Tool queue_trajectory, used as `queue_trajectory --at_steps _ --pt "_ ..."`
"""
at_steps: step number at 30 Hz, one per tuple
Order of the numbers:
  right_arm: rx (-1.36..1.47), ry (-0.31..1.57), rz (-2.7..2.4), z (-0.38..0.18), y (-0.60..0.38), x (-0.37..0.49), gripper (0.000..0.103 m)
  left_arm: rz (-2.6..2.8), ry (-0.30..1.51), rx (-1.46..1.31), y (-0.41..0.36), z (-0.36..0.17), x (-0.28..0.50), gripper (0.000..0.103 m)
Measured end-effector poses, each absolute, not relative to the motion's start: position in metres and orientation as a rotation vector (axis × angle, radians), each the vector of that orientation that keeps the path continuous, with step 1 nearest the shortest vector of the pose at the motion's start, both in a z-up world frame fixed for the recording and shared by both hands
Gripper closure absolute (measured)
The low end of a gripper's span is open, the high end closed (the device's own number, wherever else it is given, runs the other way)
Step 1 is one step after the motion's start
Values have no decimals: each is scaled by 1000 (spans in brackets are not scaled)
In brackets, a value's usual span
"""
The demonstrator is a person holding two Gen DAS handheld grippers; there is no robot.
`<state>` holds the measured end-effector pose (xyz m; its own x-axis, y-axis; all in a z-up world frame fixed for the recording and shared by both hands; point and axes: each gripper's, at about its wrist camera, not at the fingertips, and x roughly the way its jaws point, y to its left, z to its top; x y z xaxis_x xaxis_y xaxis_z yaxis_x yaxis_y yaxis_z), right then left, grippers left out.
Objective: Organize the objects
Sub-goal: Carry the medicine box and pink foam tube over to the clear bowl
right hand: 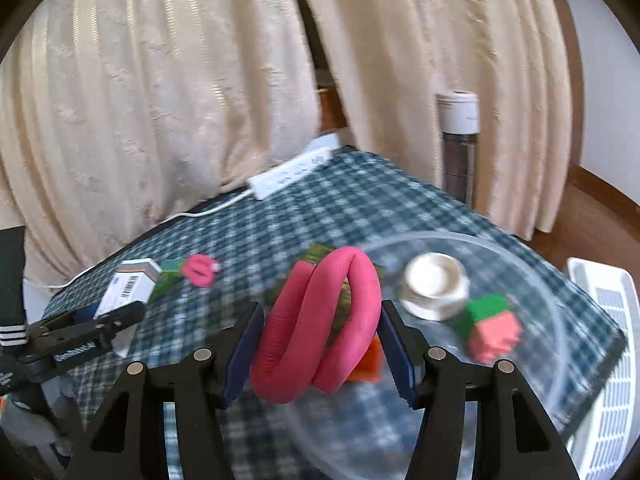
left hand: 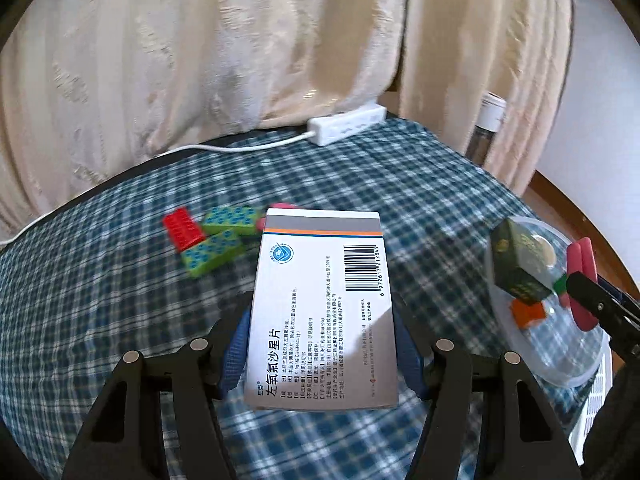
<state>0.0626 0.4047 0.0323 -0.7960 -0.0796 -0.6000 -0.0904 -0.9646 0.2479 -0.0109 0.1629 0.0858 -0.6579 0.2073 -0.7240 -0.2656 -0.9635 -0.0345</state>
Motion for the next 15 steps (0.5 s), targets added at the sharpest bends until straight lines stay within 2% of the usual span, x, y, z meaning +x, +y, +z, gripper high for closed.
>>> queue_trajectory --at_steps 15 --pt "-1016 448 2828 14 455 83 42 2492 205 -1096 235 91 -2 39"
